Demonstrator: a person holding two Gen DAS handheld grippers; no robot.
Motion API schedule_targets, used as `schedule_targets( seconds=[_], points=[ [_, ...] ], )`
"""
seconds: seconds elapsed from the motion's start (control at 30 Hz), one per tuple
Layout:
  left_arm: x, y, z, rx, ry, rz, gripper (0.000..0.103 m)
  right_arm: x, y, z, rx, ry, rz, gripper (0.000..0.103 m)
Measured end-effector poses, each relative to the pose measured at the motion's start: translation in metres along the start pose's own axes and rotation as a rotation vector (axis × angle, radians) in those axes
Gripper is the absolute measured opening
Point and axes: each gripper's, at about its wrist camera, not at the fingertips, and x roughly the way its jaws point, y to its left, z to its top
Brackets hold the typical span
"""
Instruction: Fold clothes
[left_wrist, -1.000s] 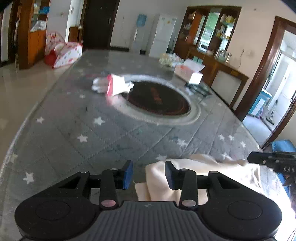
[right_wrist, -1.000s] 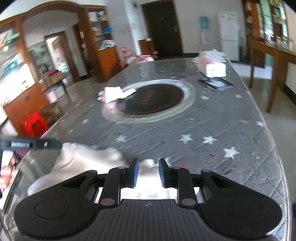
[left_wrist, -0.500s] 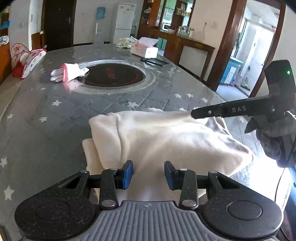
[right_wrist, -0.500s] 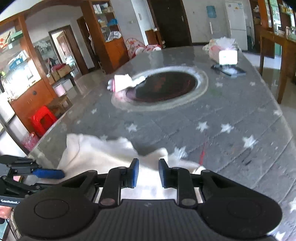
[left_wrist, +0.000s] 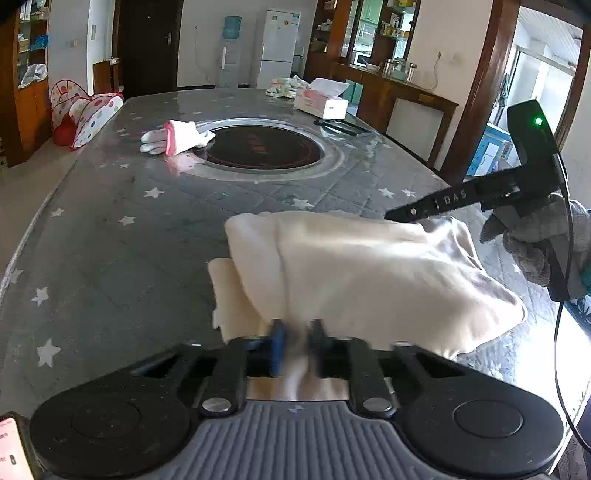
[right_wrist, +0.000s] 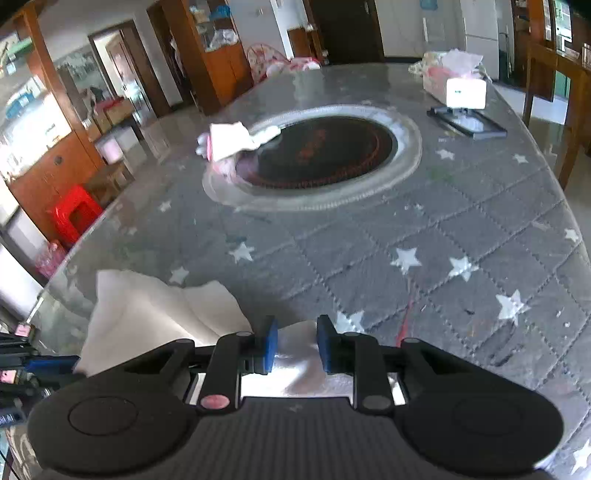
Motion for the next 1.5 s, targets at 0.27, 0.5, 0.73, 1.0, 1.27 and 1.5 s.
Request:
schedule_targets(
  seconds=[0.27,0.5,0.73,1.0,1.27,1.5],
  points=[
    [-0.019,0.01,0.0,-0.027,-0.012,-0.02,0.004,-0.009,-0.002,0.008,0.043,-0.1,-0.034,0.001],
    [-0.017,0.012,0.01,-0.014,-0.009,-0.008,0.007,-0.002,-0.01,0.009,0.053,0.004,0.027,0.011],
    [-0.014,0.01,0.024,0.007,-0.013,0.011,0.025,0.014,0.001,0.004,-0.015,0.065,0.023,0.016],
    [0.009,0.006,0.058,0.03,-0.043,0.066,0.048,0.013,0.008,0.007,-0.069,0.028,-0.034,0.002],
    [0.05,0.007,0.072,0.074,-0.006,0.08,0.054,0.017,-0.006,0.012,0.013,0.067,0.033,0.023],
    [0.059,0.007,0.064,0.112,0.023,0.054,0.012,0.017,0.006,0.005,-0.085,0.051,-0.012,0.005]
  ],
)
